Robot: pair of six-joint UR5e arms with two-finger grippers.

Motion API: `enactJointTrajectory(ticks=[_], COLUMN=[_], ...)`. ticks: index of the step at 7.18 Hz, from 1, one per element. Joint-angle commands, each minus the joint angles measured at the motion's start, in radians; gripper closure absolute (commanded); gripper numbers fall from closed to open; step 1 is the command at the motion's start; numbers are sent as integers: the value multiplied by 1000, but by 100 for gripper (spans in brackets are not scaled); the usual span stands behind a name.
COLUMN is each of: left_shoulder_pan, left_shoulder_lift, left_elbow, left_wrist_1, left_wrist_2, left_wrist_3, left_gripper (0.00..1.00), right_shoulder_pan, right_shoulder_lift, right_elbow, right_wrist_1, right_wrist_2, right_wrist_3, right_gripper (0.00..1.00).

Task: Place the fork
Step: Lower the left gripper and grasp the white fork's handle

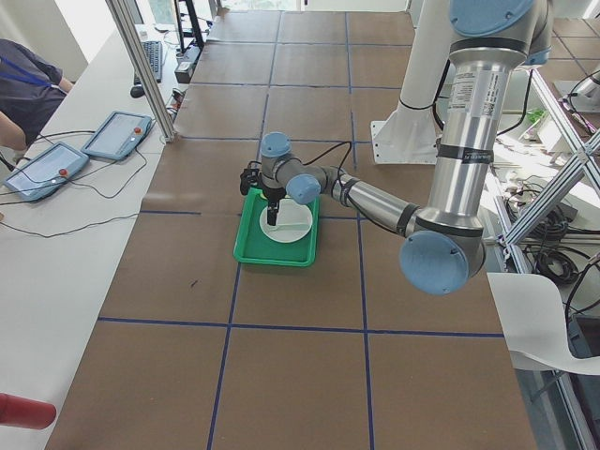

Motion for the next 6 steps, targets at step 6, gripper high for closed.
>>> enactJointTrajectory(ticks=[6], left_shoulder_pan=[73], left_shoulder_lift=[3], left_elbow=[97], left_wrist_1=[-120], left_wrist_2=[25], left_wrist_3=[-81], left_gripper=[37], right_shoulder_pan=[0], right_shoulder_lift=[0], right_elbow=[0], right_wrist_1=[0], right_wrist_2=[0], right_wrist_3=[0], right_gripper=[0])
